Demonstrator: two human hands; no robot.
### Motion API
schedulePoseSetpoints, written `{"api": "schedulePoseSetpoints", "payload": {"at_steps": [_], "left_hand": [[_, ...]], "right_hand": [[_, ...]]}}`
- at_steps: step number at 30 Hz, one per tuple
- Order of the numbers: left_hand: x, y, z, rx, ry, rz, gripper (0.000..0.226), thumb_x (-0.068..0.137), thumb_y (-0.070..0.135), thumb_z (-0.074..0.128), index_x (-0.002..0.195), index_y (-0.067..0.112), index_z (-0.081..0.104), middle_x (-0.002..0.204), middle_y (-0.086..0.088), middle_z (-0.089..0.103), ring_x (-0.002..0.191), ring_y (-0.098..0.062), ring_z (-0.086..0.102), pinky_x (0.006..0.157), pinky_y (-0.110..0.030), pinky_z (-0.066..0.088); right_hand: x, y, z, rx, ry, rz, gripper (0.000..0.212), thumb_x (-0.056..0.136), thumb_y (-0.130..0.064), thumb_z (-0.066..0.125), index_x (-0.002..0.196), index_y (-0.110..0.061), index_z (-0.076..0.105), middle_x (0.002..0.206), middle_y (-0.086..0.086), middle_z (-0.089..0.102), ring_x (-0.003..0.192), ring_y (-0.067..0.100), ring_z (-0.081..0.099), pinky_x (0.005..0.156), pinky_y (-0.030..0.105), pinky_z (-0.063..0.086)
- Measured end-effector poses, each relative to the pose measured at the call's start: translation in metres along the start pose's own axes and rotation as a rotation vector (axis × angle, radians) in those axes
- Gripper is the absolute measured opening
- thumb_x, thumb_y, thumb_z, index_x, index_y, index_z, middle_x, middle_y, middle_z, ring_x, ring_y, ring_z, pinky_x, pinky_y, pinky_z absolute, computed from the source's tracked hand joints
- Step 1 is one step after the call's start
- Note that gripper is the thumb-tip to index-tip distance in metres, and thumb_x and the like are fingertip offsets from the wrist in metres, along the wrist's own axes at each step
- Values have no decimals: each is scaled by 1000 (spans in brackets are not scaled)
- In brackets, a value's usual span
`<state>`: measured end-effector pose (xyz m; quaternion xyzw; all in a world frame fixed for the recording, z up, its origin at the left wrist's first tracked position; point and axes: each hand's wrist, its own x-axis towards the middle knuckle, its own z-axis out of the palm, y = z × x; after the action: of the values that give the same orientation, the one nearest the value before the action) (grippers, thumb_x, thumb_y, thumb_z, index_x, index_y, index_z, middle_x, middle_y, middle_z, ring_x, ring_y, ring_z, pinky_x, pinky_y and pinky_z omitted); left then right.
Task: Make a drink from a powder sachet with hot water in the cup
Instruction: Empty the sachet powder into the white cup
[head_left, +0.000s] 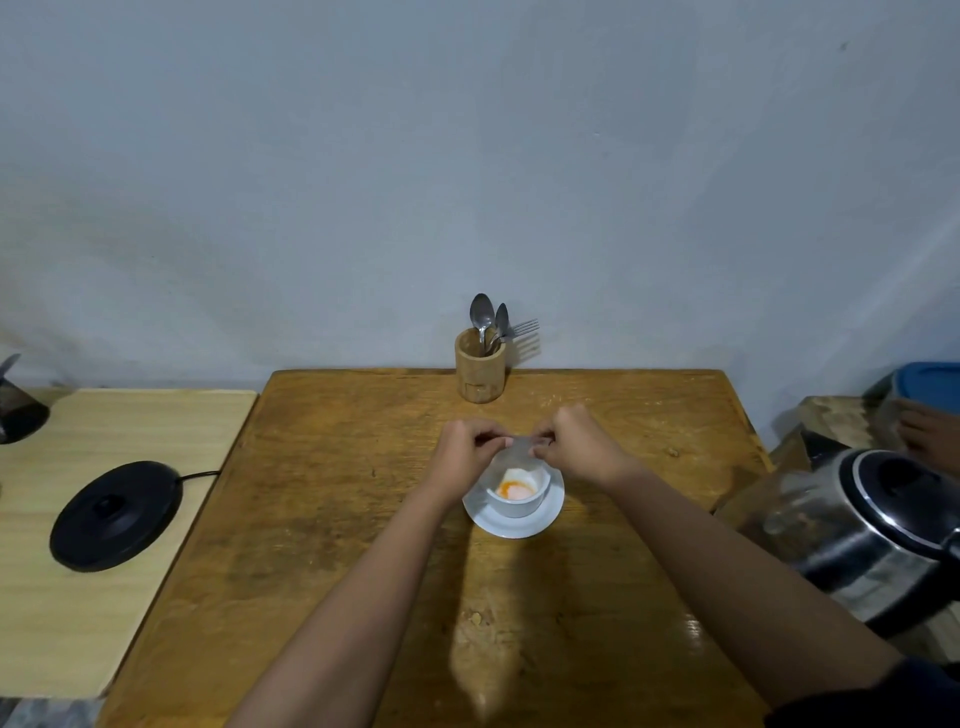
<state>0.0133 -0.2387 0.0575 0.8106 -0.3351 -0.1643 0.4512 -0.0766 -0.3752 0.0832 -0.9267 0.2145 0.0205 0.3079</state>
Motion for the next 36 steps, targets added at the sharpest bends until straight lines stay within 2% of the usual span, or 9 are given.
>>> {"api": "schedulePoseSetpoints", "payload": {"at_steps": [6,9,13,18,22,27,29,33,36], "left_hand": [[1,-6,5,-60,-27,-67,15,81,14,67,94,8,73,88,-7,72,86,-20,65,79,-35,53],[-1,-10,8,-33,-47,-84,10,82,14,66,89,9,72,79,-2,66,79,-17,61,75,-38,52],[1,-14,9,-33,-15,-89,9,84,16,63,84,9,69,70,-1,60,69,-14,54,66,-35,45],[-1,-14,7,-94,-33,-122,10,84,15,63,86,8,69,65,2,55,66,-13,49,65,-31,41],[-8,-16,-3,-213,-38,-149,5,86,10,60,86,10,65,64,4,54,61,-7,49,63,-20,42],[-29,-31,-30,-295,80,-217,8,87,7,57,82,13,60,64,5,51,60,-5,48,52,-6,44],[-41,-43,-44,-323,149,-249,15,87,4,58,77,17,57,61,6,48,56,-4,46,50,-5,42],[-74,-74,-64,-346,256,-331,12,85,-3,57,88,8,58,59,3,45,43,6,46,46,-5,37],[-103,-101,-69,-339,233,-396,18,84,-7,56,85,11,59,60,2,44,41,7,45,47,-6,37]], "right_hand": [[2,-2,-1,-32,-12,38,16,87,-14,62,95,-6,74,90,13,73,83,25,65,76,38,52],[2,-2,1,-45,-19,36,14,86,-13,64,91,-6,75,82,12,71,71,21,60,65,33,47],[-1,-2,2,-37,-34,20,10,82,-14,68,81,-5,71,64,1,55,55,9,44,50,24,34],[0,-2,3,-61,-38,12,10,84,-13,65,80,-7,72,67,4,59,55,9,45,50,26,33],[-2,-9,7,33,-27,0,30,82,-11,66,57,-24,54,61,1,52,58,14,45,56,31,39],[4,-42,25,163,11,-25,10,78,-8,69,77,-15,61,72,2,55,66,14,49,59,27,41],[5,-59,41,216,17,-73,16,76,-5,68,89,-13,61,75,2,56,68,14,50,61,27,41],[4,-83,85,245,-130,-137,23,78,-5,65,96,-15,55,73,0,54,64,14,50,56,26,41],[2,-91,121,186,-224,-127,21,78,-6,62,94,-16,53,66,-7,48,60,10,47,54,24,38]]}}
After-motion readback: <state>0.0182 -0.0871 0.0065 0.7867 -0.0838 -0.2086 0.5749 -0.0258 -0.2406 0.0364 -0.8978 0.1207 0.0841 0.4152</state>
